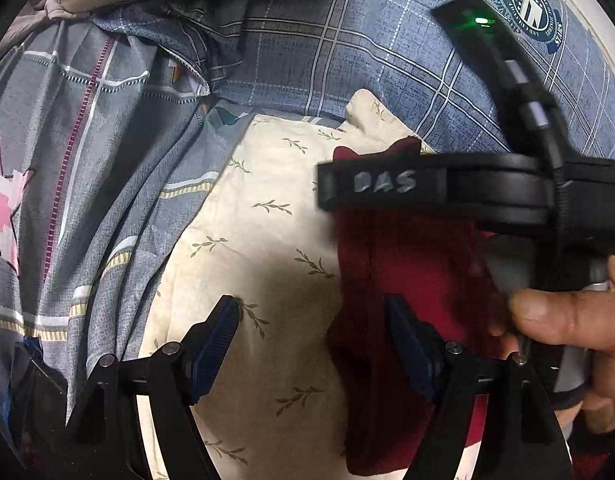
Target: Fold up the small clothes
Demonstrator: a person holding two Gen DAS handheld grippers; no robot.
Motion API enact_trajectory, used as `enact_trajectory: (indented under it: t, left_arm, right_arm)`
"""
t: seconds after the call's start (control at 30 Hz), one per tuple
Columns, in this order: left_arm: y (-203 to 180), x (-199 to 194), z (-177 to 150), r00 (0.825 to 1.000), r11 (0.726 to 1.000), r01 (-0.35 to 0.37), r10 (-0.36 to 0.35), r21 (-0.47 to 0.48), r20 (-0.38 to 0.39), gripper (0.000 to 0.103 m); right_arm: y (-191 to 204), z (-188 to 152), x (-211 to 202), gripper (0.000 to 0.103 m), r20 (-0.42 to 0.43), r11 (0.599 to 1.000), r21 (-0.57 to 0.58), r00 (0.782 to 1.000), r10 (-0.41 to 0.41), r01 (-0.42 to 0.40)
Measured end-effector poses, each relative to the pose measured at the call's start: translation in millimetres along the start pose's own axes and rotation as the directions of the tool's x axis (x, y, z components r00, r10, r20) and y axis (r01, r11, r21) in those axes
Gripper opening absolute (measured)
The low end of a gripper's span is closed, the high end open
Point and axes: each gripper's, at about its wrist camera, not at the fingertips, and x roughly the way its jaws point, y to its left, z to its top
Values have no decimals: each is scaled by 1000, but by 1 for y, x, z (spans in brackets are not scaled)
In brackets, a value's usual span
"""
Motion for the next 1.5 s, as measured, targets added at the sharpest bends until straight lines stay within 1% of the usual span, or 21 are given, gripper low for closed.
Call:
enact_trajectory:
  t: [0.1,0.17,0.27,0.37,0.43,0.57,0.67,0.7,0.73,0.9,0.97,1.0,1.03,1.07,1.1,1.17,1.33,1.4,1.43,1.47,1.5]
  left_arm:
    - [-1,0,0,999,999,21,-20,-24,28,75]
    - [-2,1,2,998,998,53,-52,-31,28,75]
    - [-6,7,3,996,996,84,-84,-35,20,75]
    - [-13,7,4,991,992,128,-127,-22,41,72]
    - [-19,9,4,980,980,196,-196,-22,38,48]
    - [-25,-2,3,971,977,208,-212,46,106,26]
    - [-25,-14,3,953,964,256,-264,72,150,23]
    - [-25,-16,2,949,961,266,-275,80,153,23]
    - [-24,-17,2,947,959,271,-281,87,154,23]
    - [-29,-27,-5,940,951,279,-299,133,162,23]
    - [-32,-29,-7,938,945,284,-309,159,157,23]
    - [-31,-29,-8,942,947,272,-299,170,155,23]
    - [-30,-29,-9,945,949,264,-290,172,152,24]
    - [-28,-29,-9,950,954,253,-276,163,143,34]
    - [-27,-30,-10,956,957,243,-264,157,132,52]
    - [-24,-33,-15,967,967,203,-223,155,124,73]
    - [-34,-42,-29,967,960,195,-222,201,124,73]
    - [-41,-44,-31,965,957,200,-230,210,129,63]
    - [-44,-44,-31,961,954,213,-244,211,131,50]
    - [-47,-43,-30,956,948,237,-267,214,124,22]
    - [-53,-46,-30,945,937,273,-304,217,123,22]
  right_arm:
    - [9,-1,6,81,8,997,-76,999,-32,33]
    - [5,-4,0,54,55,994,-86,996,-68,72]
    - [-9,-14,-23,20,110,997,-65,993,46,-39]
    - [-23,-23,-51,18,168,994,-35,979,111,-107]
    - [-31,-26,-63,17,177,991,-24,975,136,-134]
    - [-37,-27,-74,18,183,989,-13,972,147,-147]
    - [-43,-29,-90,45,198,982,29,964,176,-185]
    - [-44,-29,-93,67,189,977,49,963,193,-205]
    - [-43,-29,-96,79,180,970,63,959,220,-234]
    - [-20,-21,-83,80,86,975,27,972,219,-222]
    - [-13,-19,-68,78,43,987,2,986,159,-159]
    - [-12,-20,-64,63,42,990,-6,989,144,-143]
    - [-11,-23,-60,35,47,995,-24,994,99,-98]
    - [-11,-25,-58,26,52,996,-38,996,76,-74]
    - [-15,-29,-60,25,69,995,-39,994,89,-87]
    - [-23,-35,-69,22,116,994,-24,987,111,-109]
    - [-48,-43,-89,20,180,984,28,970,166,-174]
    - [-53,-46,-94,20,193,982,36,965,176,-186]
    - [-55,-46,-97,19,201,981,38,963,180,-192]
    - [-59,-48,-102,19,213,980,43,960,181,-194]
    - [-63,-50,-108,18,225,980,48,958,179,-195]
